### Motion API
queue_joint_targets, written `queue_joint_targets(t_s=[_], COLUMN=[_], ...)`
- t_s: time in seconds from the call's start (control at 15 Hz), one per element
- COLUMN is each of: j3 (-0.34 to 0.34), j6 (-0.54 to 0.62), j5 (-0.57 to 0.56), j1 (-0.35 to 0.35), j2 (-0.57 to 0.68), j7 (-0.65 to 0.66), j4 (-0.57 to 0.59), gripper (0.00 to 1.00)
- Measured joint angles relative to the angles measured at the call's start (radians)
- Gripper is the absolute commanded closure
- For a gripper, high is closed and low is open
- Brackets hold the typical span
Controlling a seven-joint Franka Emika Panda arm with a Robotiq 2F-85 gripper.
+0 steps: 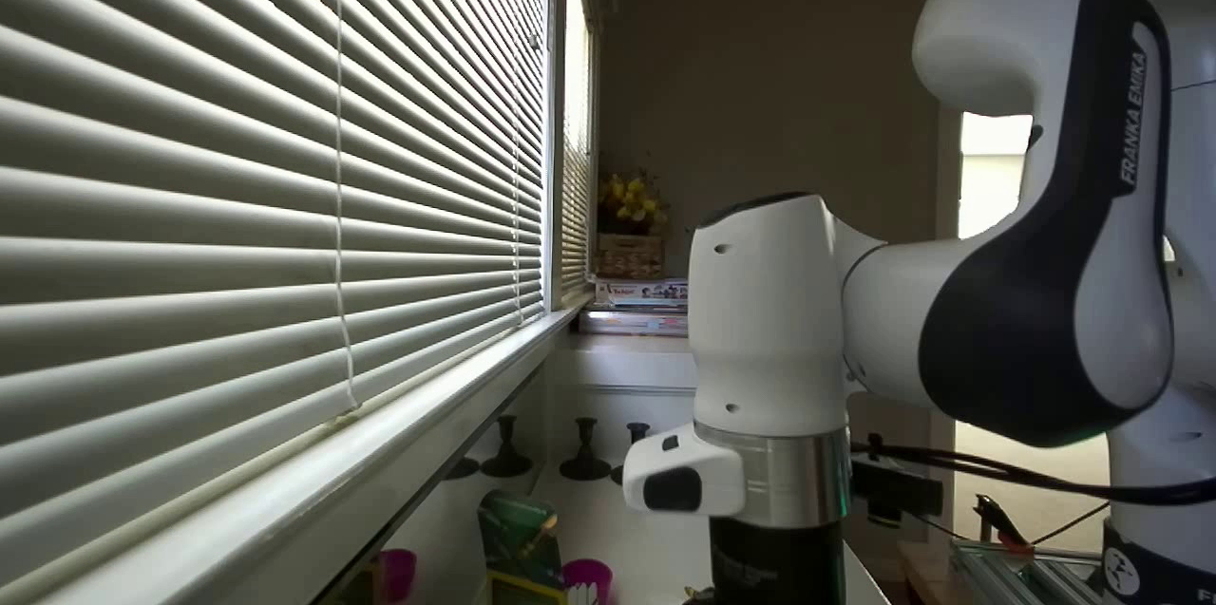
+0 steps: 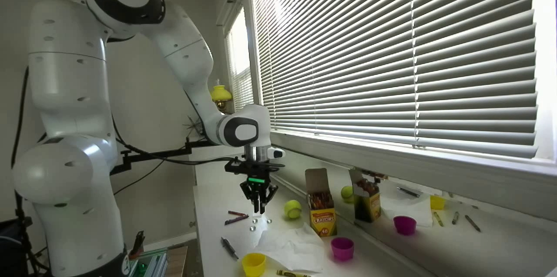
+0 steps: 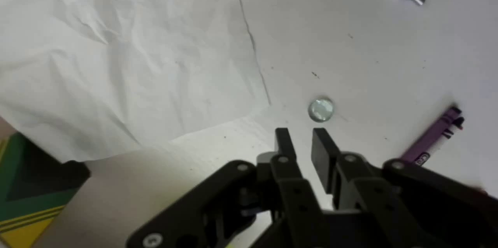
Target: Move the glass bead to the right
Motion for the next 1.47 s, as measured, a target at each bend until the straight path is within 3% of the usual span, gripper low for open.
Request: queue_joint_targets(t_s=[0.13, 0.2, 0.33, 0.53, 0.73, 0.87, 1.47], j3=[-0.025, -0.037, -0.048, -0.047, -0.041, -0.038, -0.024], j6=[-0.038, -0.053, -0.067, -0.067, -0.067, -0.067, 0.042], j5=[0.022, 0.038, 0.091, 0.168, 0.171, 0.171, 0.124], j1=[-0.008, -0.009, -0.007, 0.013, 0.037, 0.048, 0.082], j2=[-0.039, -0.052, -0.062, -0.062, -0.063, -0.065, -0.061], j7=[-0.015, -0.034, -0.090, -0.171, -0.175, -0.175, -0.084], j4=[0.000, 0.000, 0.000, 0.000, -0.001, -0.003, -0.066], gripper=[0.95, 0.53, 0.48, 0.26, 0.05, 0.00, 0.00])
